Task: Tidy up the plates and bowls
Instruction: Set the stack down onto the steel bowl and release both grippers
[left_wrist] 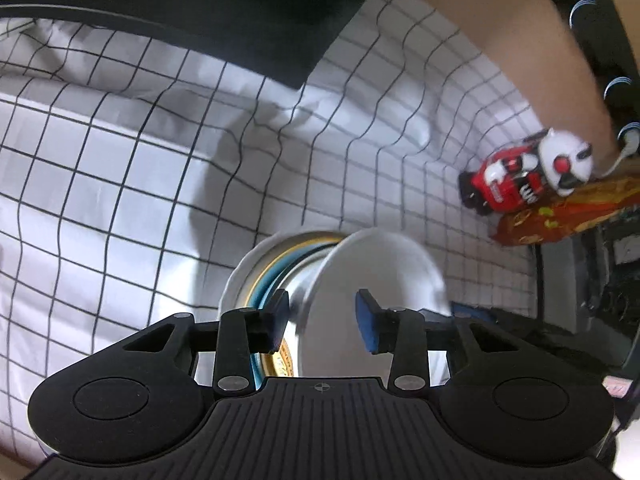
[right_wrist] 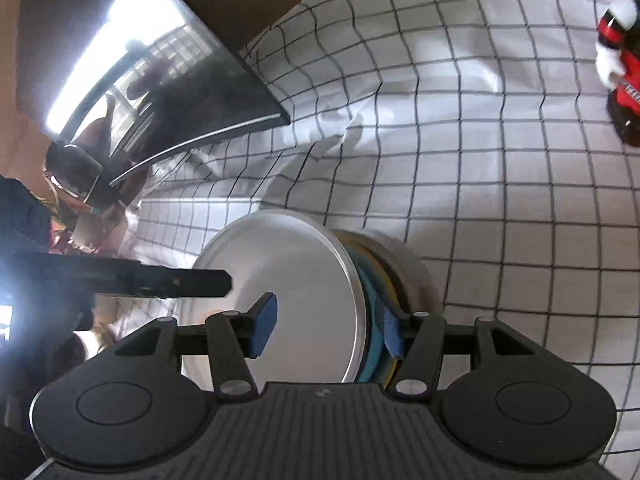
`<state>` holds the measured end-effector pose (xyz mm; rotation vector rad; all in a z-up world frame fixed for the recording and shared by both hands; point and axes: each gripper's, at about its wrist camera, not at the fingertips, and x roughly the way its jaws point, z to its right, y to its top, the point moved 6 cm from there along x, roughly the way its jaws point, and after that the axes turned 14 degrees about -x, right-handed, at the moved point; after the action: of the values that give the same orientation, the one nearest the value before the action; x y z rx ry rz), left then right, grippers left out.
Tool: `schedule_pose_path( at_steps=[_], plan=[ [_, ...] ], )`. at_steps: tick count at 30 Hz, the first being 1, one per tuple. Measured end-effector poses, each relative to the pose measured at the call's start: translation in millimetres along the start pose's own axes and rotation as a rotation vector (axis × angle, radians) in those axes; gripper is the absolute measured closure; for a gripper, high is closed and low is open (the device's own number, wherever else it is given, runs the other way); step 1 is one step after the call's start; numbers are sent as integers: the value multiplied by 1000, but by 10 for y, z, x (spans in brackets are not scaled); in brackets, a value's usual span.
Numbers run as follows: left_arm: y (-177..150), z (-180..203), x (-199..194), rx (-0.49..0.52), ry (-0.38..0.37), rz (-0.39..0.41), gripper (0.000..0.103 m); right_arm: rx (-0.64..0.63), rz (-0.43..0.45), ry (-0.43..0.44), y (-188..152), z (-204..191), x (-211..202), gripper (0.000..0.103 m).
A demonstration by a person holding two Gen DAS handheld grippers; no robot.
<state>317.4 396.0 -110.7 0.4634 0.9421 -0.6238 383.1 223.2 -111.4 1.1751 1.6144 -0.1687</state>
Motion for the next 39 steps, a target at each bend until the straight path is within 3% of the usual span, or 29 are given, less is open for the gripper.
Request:
schedule_pose_path(
  at_steps=[6,14,21,26,32,39],
  plan=[
    [48,-92,-76,-60,-12,28,63,-14,37,39,60,-110,-75,49],
    [148,-144,-165,-165,-106,53,64,-21,76,9,209,-94,-38,49],
    [-107,-174,-211,-50,6,43,64,-7,23,-9,-48,23,-101,49],
    [-249,-152,-99,-54,-7,-10,64,-2,-46,74,-232,-89,-61,49],
    [-216,-241,-48,-103,15,-7,63,-50,7,67,-117,-227,-135,46],
    [-238,-224,-67,-127,-11,-2,64,-19,-19,66,-182,-125,-78,46]
  ],
)
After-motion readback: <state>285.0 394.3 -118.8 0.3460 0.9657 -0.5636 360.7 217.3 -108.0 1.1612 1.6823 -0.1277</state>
